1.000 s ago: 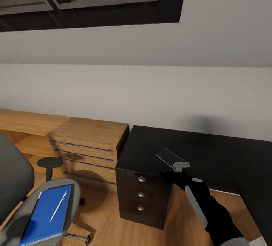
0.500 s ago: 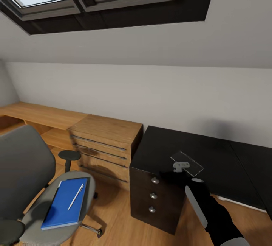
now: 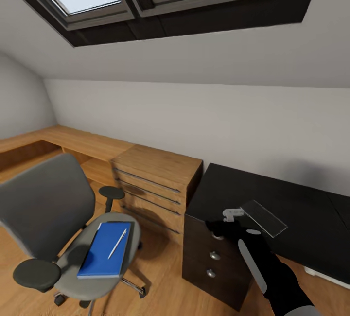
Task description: In the bedroom, organize the workspace by keeping the computer under the desk, ensuring the monitor is on the desk, placing the keyboard on the desk next to the monitor, placing the mouse on the desk next to the keyboard, moving the folder from the swivel chair onto the desk next to the mouse, stacking the notebook on top of the folder with the pen on top of the notebook, and positioning the swivel chair next to the desk.
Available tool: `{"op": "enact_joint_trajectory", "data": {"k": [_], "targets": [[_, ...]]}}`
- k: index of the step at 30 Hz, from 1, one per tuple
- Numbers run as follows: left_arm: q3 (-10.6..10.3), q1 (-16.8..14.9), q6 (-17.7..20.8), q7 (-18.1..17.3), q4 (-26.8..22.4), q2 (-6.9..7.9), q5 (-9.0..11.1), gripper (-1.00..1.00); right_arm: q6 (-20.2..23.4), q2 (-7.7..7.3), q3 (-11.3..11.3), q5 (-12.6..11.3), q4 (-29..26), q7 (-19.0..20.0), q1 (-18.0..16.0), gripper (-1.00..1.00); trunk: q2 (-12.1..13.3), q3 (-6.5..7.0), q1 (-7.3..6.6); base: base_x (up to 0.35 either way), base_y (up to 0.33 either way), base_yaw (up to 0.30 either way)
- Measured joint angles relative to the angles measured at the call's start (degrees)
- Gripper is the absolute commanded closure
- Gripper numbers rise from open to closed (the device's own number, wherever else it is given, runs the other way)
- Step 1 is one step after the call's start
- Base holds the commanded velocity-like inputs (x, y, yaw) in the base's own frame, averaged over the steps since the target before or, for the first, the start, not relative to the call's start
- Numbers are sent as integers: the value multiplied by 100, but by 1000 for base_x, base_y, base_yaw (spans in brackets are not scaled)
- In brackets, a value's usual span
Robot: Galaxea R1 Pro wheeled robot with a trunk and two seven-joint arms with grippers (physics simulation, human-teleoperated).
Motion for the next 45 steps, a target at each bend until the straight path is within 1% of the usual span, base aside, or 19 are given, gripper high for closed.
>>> {"op": "enact_joint_trajectory", "data": {"k": [19, 30, 45], "targets": [[-12, 0, 0, 0, 0, 0, 0, -100, 0, 4, 10, 2, 9, 2, 0, -100, 0, -72, 0, 0, 0, 243], [-9, 0, -5, 0, 0, 0, -10, -100, 0, 96, 14, 25, 16, -13, 0, -100, 0, -139, 0, 0, 0, 187], [-9, 0, -9, 0, 0, 0, -9, -100, 0, 105, 14, 31, 16, -10, 0, -100, 0, -235, 0, 0, 0, 183]]}}
